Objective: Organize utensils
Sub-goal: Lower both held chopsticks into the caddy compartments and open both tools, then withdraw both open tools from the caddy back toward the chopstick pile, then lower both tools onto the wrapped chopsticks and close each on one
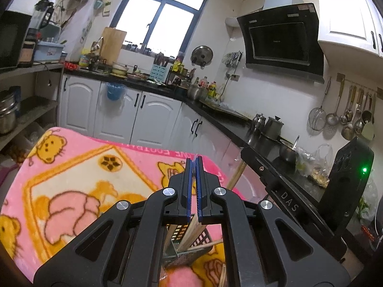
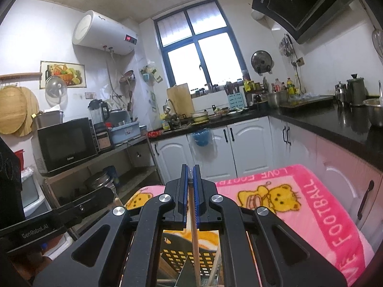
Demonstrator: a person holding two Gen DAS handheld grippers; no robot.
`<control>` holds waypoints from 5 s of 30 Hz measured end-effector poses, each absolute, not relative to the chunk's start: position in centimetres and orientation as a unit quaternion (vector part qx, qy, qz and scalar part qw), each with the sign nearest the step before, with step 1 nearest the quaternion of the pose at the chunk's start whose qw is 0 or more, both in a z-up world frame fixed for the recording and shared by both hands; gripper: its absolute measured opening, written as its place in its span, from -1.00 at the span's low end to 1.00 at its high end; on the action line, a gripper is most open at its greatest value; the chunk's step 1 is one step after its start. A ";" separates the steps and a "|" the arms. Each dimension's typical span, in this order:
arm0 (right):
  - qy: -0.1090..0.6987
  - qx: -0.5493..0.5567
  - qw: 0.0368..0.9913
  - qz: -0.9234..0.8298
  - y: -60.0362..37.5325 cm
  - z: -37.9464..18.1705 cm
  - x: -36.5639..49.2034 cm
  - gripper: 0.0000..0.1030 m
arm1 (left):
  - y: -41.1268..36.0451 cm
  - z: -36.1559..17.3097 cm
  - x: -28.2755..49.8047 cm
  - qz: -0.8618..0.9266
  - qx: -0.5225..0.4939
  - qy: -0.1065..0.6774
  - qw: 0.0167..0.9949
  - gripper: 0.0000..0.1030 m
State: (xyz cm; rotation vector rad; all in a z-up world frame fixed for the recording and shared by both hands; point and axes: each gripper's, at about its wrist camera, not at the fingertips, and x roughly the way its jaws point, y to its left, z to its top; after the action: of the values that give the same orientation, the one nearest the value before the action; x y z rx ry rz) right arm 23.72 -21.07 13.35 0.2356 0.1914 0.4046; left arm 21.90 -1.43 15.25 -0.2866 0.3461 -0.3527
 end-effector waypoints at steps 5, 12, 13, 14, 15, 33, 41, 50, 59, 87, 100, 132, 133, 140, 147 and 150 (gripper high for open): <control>0.093 0.116 0.968 0.204 -21.1 12.7 23.4 -0.91 | -1.4 14.0 22.1 -0.172 -0.150 0.182 0.956 -0.98; 0.109 0.114 0.966 0.203 -21.4 11.4 23.2 -0.90 | -1.5 12.7 22.5 -0.166 -0.156 0.193 0.954 -0.98; 0.111 0.114 0.967 0.201 -21.4 11.4 23.2 -0.90 | -1.5 12.6 22.5 -0.165 -0.157 0.194 0.954 -0.98; 0.112 0.113 0.967 0.201 -21.5 11.3 23.1 -0.90 | -1.5 12.4 22.5 -0.164 -0.158 0.195 0.954 -0.98; 0.114 0.112 0.967 0.201 -21.6 11.2 23.0 -0.90 | -1.4 12.2 22.5 -0.163 -0.159 0.196 0.954 -0.98; 0.157 0.106 0.965 0.179 -22.8 9.5 21.6 -0.45 | -1.0 11.6 20.9 -0.137 -0.150 0.196 0.959 -0.57; 0.172 0.105 0.962 0.184 -23.3 9.4 20.7 -0.33 | -0.7 11.7 20.0 -0.134 -0.156 0.197 0.959 -0.30; 0.184 0.090 0.962 0.183 -23.8 9.5 19.5 -0.20 | -1.1 11.9 18.7 -0.137 -0.146 0.200 0.959 -0.09; 0.198 0.081 0.960 0.181 -24.4 9.0 17.8 -0.11 | -1.5 11.9 16.7 -0.145 -0.137 0.199 0.959 0.13; 0.219 0.064 0.956 0.181 -25.6 6.7 13.4 0.25 | -1.3 9.0 13.5 -0.135 -0.135 0.223 0.956 0.76; 0.248 0.047 0.952 0.173 -25.9 4.7 12.6 0.28 | 0.0 6.9 12.9 -0.116 -0.149 0.248 0.950 0.79; 0.313 0.022 0.931 0.185 -25.0 0.5 12.1 0.28 | 3.2 -0.9 11.7 -0.073 -0.174 0.348 0.918 0.79; 0.314 0.022 0.931 0.185 -24.9 0.5 12.1 0.28 | 3.3 -1.3 11.6 -0.072 -0.174 0.352 0.917 0.79; 0.328 0.023 0.926 0.183 -25.0 -0.4 12.6 0.28 | 4.3 -3.4 11.9 -0.058 -0.185 0.375 0.906 0.79; 0.356 0.038 0.917 0.174 -25.8 -2.0 13.8 0.28 | 5.3 -4.9 12.9 -0.076 -0.226 0.389 0.890 0.31; 0.370 0.042 0.914 0.162 -26.4 -2.6 14.6 0.28 | 5.5 -5.4 13.5 -0.081 -0.240 0.397 0.882 0.23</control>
State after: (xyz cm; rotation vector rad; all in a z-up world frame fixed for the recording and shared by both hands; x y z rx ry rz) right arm 14.64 -26.44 -2.56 0.0868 0.7611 0.3326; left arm 13.52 5.46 -5.45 -0.4996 0.8262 -0.1685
